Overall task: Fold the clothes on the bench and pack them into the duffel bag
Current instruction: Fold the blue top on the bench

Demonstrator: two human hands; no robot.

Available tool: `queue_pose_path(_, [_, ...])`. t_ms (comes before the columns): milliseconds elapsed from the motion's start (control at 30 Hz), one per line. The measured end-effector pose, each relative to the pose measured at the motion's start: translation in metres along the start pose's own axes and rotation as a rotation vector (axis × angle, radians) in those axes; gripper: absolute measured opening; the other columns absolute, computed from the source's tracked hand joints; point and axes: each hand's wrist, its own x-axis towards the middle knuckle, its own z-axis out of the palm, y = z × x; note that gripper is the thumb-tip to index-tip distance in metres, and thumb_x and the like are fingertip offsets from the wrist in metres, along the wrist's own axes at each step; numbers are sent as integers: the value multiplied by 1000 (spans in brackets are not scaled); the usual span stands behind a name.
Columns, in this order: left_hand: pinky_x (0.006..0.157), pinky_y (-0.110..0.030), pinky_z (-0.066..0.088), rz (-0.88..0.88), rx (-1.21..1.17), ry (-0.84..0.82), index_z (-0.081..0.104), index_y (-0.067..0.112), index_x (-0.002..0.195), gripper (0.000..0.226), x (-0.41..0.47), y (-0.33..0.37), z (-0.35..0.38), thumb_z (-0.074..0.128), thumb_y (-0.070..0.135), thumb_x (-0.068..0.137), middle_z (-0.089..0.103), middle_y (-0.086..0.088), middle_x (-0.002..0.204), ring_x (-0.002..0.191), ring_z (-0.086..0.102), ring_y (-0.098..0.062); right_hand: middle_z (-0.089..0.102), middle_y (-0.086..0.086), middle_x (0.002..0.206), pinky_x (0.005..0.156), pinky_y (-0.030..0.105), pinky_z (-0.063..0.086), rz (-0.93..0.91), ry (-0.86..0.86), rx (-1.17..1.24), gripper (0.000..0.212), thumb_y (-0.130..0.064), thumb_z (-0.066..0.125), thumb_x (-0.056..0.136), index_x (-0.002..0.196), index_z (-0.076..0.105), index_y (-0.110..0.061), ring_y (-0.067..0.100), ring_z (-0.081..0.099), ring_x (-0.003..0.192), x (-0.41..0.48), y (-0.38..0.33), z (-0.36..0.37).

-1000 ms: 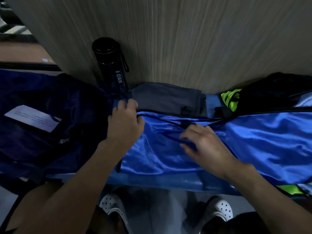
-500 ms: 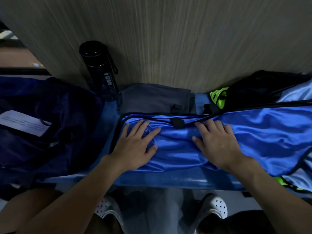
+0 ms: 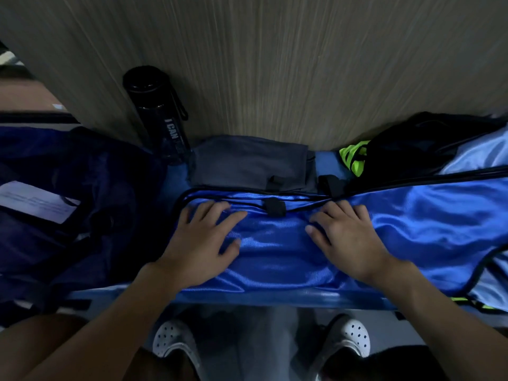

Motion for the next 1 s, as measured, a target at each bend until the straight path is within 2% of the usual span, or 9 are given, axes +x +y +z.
queue_pose_path(67, [92,-42,41,48,-44,181,65,23,120,37,12,5,8,43,35,94,56,4,114,105,55,-23,56,-4,98,82,37,32,12,13,3,49,-50,27,94,103,67,-23,22,49,93,3,0,3])
queue_pose_path(167, [81,-42,46,55,-72,196,68,18,112,31,23,9,19,44,26,92,57,4,104,95,52,-22,53,-1,116,95,40,33,36,-43,12,54,-52,30,90,124,59,-22,24,49,109,5,-4,6])
queue_pose_path(300, [101,-49,37,-24,-15,90,59,22,131,48,25,10,25,37,36,91,50,0,126,119,49,-25,27,5,155,117,45,15,22,-157,19,71,-51,23,84,150,30,-27,24,21,144,5,-5,7])
queue_pose_path(433, [119,-56,11,-77,-10,-71,26,34,154,66,25,7,23,19,48,90,16,-4,160,149,16,-22,-8,0,162,120,44,-2,22,-284,49,80,-55,7,76,154,10,-36,19,-8,148,10,-1,4])
queue_pose_path(500, [121,-54,-2,-112,-10,-145,7,39,157,72,25,7,23,7,53,87,-8,1,165,152,-11,-16,-3,2,162,120,46,2,8,-267,11,81,-56,7,76,153,16,-35,22,-3,148,11,-1,4])
queue_pose_path(600, [122,-53,-6,-122,0,-164,1,40,157,74,22,6,22,1,55,84,-16,2,166,151,-21,-13,20,4,156,119,49,12,-27,-219,15,71,-51,20,82,148,35,-30,25,14,146,8,-5,6])
queue_pose_path(833, [120,-57,12,-166,-29,-27,35,28,152,69,-5,-1,18,25,51,88,20,-8,161,150,18,-24,29,-2,150,115,45,15,-138,-189,89,65,-55,21,88,145,39,-30,20,21,140,4,-19,9])
queue_pose_path(900, [109,-56,32,-142,-23,147,58,18,133,54,-6,4,13,40,41,87,47,-9,136,126,46,-29,44,0,136,105,44,27,-137,-106,64,56,-54,30,91,133,53,-25,22,38,127,6,-24,8])
queue_pose_path(1000, [90,-47,43,-55,-28,252,68,17,113,39,1,16,9,44,35,88,54,-3,110,102,52,-26,50,-1,116,90,42,34,-32,-20,75,50,-51,32,92,121,60,-22,23,47,104,8,-24,9])
